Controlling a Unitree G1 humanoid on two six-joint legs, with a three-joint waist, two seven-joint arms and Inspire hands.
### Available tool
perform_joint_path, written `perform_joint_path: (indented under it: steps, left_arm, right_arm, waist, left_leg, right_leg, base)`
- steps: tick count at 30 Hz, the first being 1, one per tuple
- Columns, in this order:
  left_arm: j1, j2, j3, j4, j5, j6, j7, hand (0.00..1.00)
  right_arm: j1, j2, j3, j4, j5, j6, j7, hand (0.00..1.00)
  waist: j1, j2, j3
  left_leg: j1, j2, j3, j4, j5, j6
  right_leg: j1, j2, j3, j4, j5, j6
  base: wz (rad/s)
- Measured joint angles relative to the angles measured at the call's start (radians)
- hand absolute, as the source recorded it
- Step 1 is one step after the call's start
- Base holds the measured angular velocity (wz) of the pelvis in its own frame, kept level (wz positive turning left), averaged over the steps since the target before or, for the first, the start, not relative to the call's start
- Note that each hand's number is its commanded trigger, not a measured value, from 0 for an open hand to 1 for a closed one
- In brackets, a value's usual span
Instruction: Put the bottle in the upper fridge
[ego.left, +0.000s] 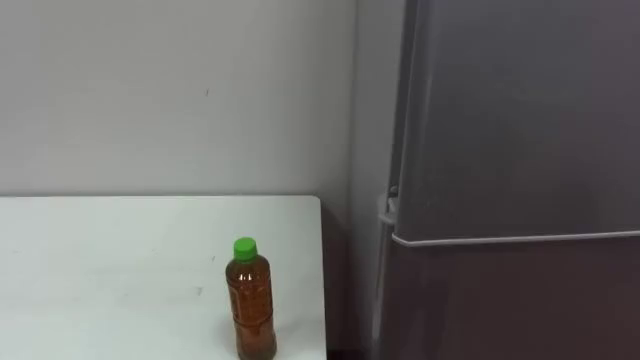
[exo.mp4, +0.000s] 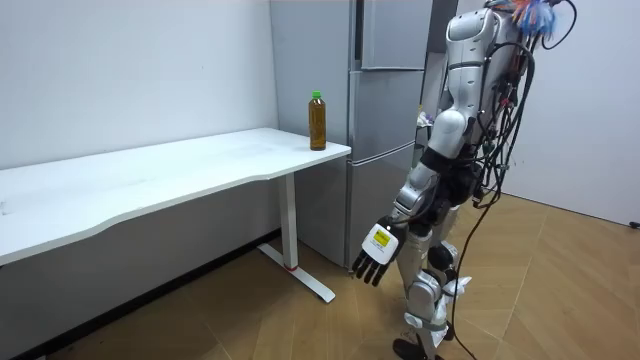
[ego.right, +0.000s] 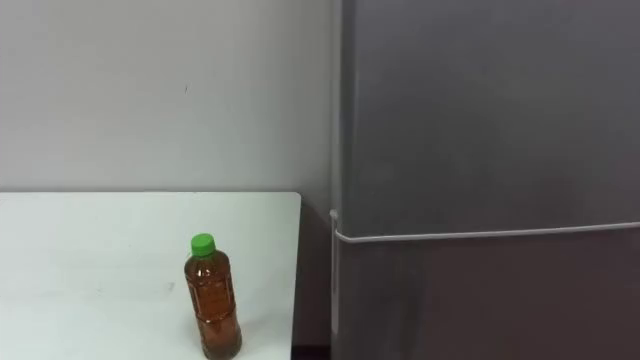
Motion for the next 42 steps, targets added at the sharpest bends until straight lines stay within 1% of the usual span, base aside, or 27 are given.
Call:
perform_joint_path:
  steps: [4,9,12,18,21,22,23,28,30,32,33,34,35,36,37,39,41,42]
  left_arm:
    - [0.016,0.0,0.001,0.005,0.033,0.0,0.001,0.0]
    - [0.017,0.0,0.002,0.005,0.04,0.001,0.014,0.0]
    - [0.022,0.0,0.002,0.01,0.039,0.002,0.018,0.0]
    - [0.029,0.0,0.002,0.031,0.032,0.003,0.021,0.0]
    - [0.049,0.0,0.003,0.031,0.032,0.01,0.021,0.0]
    - [0.056,-0.001,0.012,0.03,0.032,0.016,0.021,0.0]
    - [0.061,-0.002,0.041,0.029,0.025,0.018,0.021,0.0]
    - [0.084,0.002,0.11,0.008,-0.093,0.018,0.072,0.0]
    - [0.083,0.002,0.119,-0.007,-0.146,0.019,0.085,0.0]
    - [0.072,0.004,0.167,-0.032,-0.222,0.017,0.091,0.0]
    - [0.068,0.005,0.179,-0.035,-0.239,0.015,0.097,0.0]
    - [0.06,0.005,0.207,-0.058,-0.272,0.014,0.112,0.0]
    - [0.053,0.005,0.231,-0.083,-0.3,0.008,0.126,0.0]
    - [0.051,0.005,0.239,-0.096,-0.317,0.001,0.132,0.0]
    - [0.05,0.006,0.25,-0.122,-0.348,-0.011,0.146,0.0]
    - [0.047,0.007,0.287,-0.184,-0.401,-0.031,0.171,0.0]
    - [0.038,0.012,0.317,-0.224,-0.431,-0.046,0.189,0.0]
    - [0.037,0.018,0.319,-0.266,-0.457,-0.051,0.209,0.0]
  right_arm:
    - [-0.002,0.008,-0.025,0.022,0.001,0.0,0.008,0.0]
    - [0.0,0.01,-0.024,0.021,0.001,-0.001,0.007,0.0]
    - [-0.001,0.011,-0.025,0.023,0.001,0.0,0.007,0.0]
    - [0.0,0.011,-0.025,0.023,0.005,0.0,0.006,0.0]
    - [0.002,0.011,-0.025,0.024,0.015,0.0,0.005,0.0]
    - [0.003,0.011,-0.025,0.024,0.019,0.0,0.005,0.0]
    - [0.002,0.01,-0.029,0.025,0.019,0.001,0.005,0.0]
    - [0.007,0.008,-0.059,0.033,0.024,0.001,0.007,0.0]
    - [0.007,0.008,-0.065,0.033,0.024,0.001,0.007,0.0]
    - [0.007,0.004,-0.084,0.037,0.013,0.001,0.008,0.0]
    - [0.008,0.004,-0.094,0.037,0.007,0.001,0.007,0.0]
    - [0.013,0.003,-0.114,0.036,-0.001,-0.001,0.006,0.0]
    - [0.016,0.003,-0.133,0.036,-0.001,-0.001,0.006,0.0]
    - [0.018,0.002,-0.138,0.036,-0.001,-0.002,0.006,0.0]
    - [0.019,-0.002,-0.15,0.036,-0.007,-0.002,0.006,0.0]
    - [0.022,-0.005,-0.189,0.034,-0.028,-0.002,0.007,0.0]
    - [0.023,-0.007,-0.215,0.035,-0.047,-0.002,0.007,0.0]
    - [0.023,-0.012,-0.219,0.034,-0.053,-0.002,0.006,0.0]
  waist:
    - [0.0,-0.006,0.0016]
    - [0.002,-0.013,0.0032]
    - [0.0,-0.015,0.0046]
    - [0.001,-0.015,0.0044]
    - [0.001,-0.015,0.0044]
    - [0.003,-0.014,0.0042]
    - [0.003,-0.013,0.004]
    - [0.003,-0.008,0.0037]
    - [0.002,0.003,-0.0008]
    - [0.005,0.012,-0.0019]
    - [0.004,0.013,-0.0011]
    - [0.003,0.019,-0.0008]
    - [0.005,0.023,0.0018]
    - [0.007,0.026,0.0029]
    - [0.007,0.035,0.0046]
    - [0.002,0.046,0.004]
    - [0.002,0.049,0.0044]
    - [0.0,0.049,0.0044]
  left_leg:
    - [0.014,0.0,-0.001,-0.013,0.0,0.0]
    - [0.02,-0.002,-0.002,-0.018,0.0,0.0]
    - [0.024,-0.002,-0.003,-0.019,0.0,0.0]
    - [0.028,-0.002,-0.003,-0.019,0.0,0.0]
    - [0.031,-0.002,-0.003,-0.018,-0.001,-0.001]
    - [0.031,-0.002,-0.003,-0.018,-0.002,-0.001]
    - [0.031,-0.002,-0.004,-0.016,-0.002,-0.001]
    - [0.031,-0.002,-0.006,-0.014,-0.002,-0.001]
    - [0.031,-0.002,-0.007,-0.013,-0.002,-0.001]
    - [0.034,-0.002,-0.005,-0.013,-0.002,-0.001]
    - [0.035,-0.002,-0.004,-0.013,-0.002,-0.001]
    - [0.036,-0.002,-0.004,-0.013,-0.002,-0.001]
    - [0.038,-0.002,-0.004,-0.013,-0.002,-0.001]
    - [0.04,-0.002,-0.003,-0.015,-0.002,-0.001]
    - [0.044,-0.002,0.0,-0.017,-0.002,-0.001]
    - [0.046,-0.002,-0.001,-0.018,-0.002,-0.001]
    - [0.047,-0.002,-0.003,-0.018,-0.002,-0.001]
    - [0.048,-0.003,-0.004,-0.018,-0.002,-0.001]
  right_leg:
    - [0.013,0.002,-0.001,-0.013,-0.001,0.002]
    - [0.019,0.001,-0.003,-0.015,-0.004,0.005]
    - [0.022,0.0,-0.006,-0.015,-0.004,0.005]
    - [0.025,0.0,-0.004,-0.014,-0.005,0.004]
    - [0.024,0.001,-0.003,-0.014,-0.005,0.004]
    - [0.023,0.002,0.0,-0.014,-0.006,0.004]
    - [0.023,0.002,0.0,-0.013,-0.006,0.004]
    - [0.024,0.001,-0.001,-0.013,-0.006,0.004]
    - [0.024,0.001,-0.002,-0.013,-0.006,0.004]
    - [0.024,0.0,0.0,-0.012,-0.006,0.004]
    - [0.024,0.0,-0.001,-0.011,-0.006,0.004]
    - [0.026,-0.001,-0.003,-0.011,-0.006,0.004]
    - [0.027,-0.001,-0.003,-0.011,-0.006,0.004]
    - [0.027,-0.001,-0.002,-0.01,-0.006,0.004]
    - [0.028,-0.001,-0.001,-0.009,-0.006,0.004]
    - [0.029,-0.001,-0.001,-0.008,-0.009,0.003]
    - [0.029,-0.001,-0.001,0.0,-0.013,0.002]
    - [0.027,-0.002,-0.003,0.01,-0.017,0.001]
  base:
    - [0.0]
    - [0.02]
    - [0.0]
    - [0.0]
    - [0.0]
    - [0.0]
    - [0.0]
    - [0.0]
    - [0.0]
    - [-0.02]
    - [0.0]
    - [0.0]
    - [0.0]
    - [-0.05]
    - [-0.05]
    - [-0.02]
    - [0.0]
    - [0.03]
